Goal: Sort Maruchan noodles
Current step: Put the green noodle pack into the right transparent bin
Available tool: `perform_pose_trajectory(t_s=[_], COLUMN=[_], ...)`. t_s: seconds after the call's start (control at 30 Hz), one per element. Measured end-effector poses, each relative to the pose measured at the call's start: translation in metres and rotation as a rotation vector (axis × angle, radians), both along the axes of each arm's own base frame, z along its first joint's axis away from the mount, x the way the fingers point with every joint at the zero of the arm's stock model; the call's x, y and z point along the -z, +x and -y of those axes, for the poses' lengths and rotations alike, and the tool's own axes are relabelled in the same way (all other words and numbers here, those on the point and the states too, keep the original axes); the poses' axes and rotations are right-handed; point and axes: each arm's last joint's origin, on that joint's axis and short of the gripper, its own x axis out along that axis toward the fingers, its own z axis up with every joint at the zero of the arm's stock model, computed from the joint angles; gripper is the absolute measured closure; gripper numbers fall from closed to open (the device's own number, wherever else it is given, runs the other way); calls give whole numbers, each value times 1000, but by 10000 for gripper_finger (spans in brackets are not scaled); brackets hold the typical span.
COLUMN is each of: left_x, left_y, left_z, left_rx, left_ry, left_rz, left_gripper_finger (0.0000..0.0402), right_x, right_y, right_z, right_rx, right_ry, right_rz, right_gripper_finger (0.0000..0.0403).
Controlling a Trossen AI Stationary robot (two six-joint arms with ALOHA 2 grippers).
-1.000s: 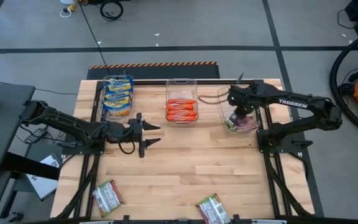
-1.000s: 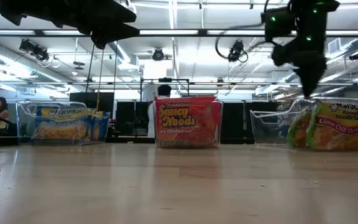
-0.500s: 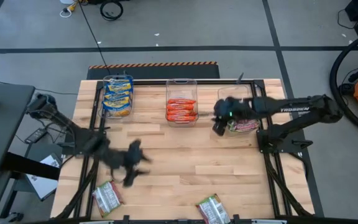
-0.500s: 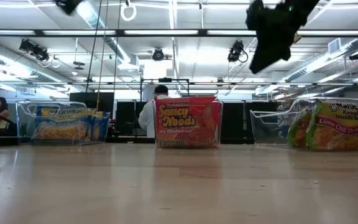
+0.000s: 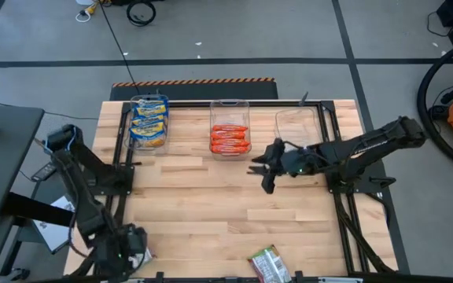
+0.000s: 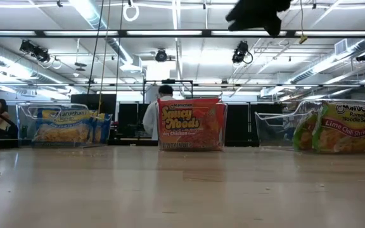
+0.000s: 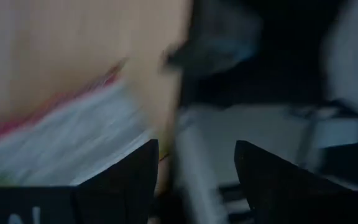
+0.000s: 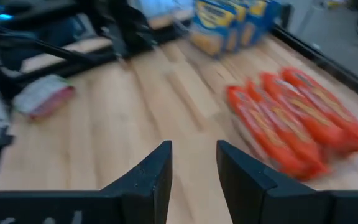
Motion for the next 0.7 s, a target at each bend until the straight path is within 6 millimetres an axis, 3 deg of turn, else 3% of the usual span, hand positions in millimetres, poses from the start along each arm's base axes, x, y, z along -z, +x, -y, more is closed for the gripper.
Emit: perform_pose_trajectory(t_s=[0.17,0.4,0.53,0.7], left_x=[25,58,78,81], left_y=[-20,-13,0,30], left_z=[0,10,11,-4], left_rx=[180,535,640,583], left_ry=[203,374,462,553], left_rz=[-168,-89,-68,-6], left_gripper_finger=[187,187,187,187], right_x=[5,9,9,6], right_y=[14,18,17,17], right_z=[-18,-33,-40,-47], right_rx=[-47,-60,-67,-74], right_ry=[9,72,98,108], right_rz=[62,93,108,149], right_gripper_finger=[273,273,273,273])
